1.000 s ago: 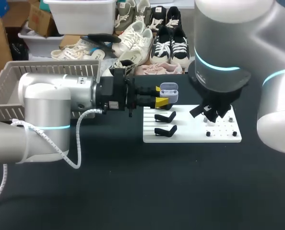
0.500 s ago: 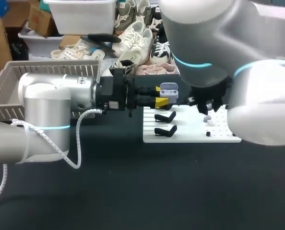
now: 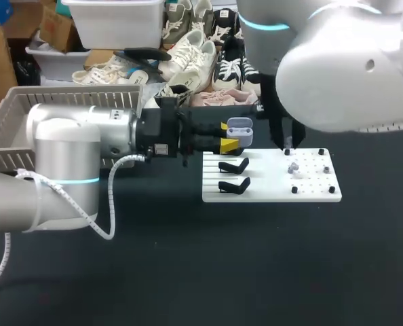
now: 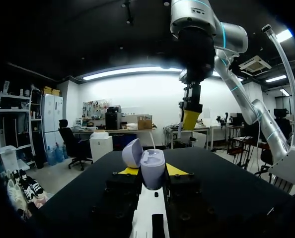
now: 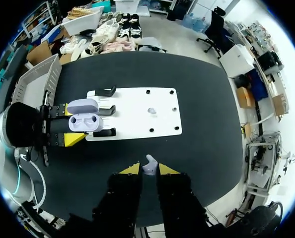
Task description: Pick up each earbud case from the left stands, insert the matching earbuds, close the lid, and place the case in the box.
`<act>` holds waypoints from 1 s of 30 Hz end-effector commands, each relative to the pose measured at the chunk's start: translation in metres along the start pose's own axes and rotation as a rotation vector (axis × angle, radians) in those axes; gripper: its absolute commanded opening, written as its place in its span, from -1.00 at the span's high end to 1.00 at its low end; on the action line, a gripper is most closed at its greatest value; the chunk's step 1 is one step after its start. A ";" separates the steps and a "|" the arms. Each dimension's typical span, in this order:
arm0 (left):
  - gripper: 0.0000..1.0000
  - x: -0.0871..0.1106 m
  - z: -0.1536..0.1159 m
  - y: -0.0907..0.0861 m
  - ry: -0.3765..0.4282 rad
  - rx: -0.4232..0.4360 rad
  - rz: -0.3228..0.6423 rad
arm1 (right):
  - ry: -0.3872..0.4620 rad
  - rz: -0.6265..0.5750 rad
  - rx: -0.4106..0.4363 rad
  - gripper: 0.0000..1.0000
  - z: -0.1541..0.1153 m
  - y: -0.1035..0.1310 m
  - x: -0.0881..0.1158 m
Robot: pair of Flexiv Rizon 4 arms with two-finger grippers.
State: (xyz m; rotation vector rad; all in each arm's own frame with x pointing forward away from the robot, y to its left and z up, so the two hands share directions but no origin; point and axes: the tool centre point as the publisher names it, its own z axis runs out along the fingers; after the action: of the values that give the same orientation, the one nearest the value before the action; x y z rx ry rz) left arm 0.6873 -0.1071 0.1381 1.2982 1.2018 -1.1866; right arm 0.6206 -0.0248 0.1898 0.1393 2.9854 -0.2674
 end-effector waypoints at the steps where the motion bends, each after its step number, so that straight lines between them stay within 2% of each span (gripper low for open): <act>1: 1.00 0.001 0.007 -0.011 -0.002 -0.006 -0.006 | 0.002 0.002 0.003 1.00 -0.001 0.001 0.000; 9: 1.00 0.003 0.017 -0.026 0.013 -0.036 -0.019 | 0.002 0.002 0.003 1.00 -0.001 0.001 0.000; 16: 1.00 0.001 0.020 -0.034 0.024 -0.045 0.014 | 0.002 0.002 0.003 1.00 -0.001 0.001 0.000; 30: 1.00 0.005 0.022 -0.038 0.019 -0.043 0.038 | 0.002 0.002 0.003 1.00 -0.001 0.001 0.000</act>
State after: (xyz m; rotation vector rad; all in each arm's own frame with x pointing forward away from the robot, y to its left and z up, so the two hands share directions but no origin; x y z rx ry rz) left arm 0.6524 -0.1282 0.1321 1.3077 1.2039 -1.1258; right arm 0.6218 -0.0238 0.1907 0.1397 2.9905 -0.2704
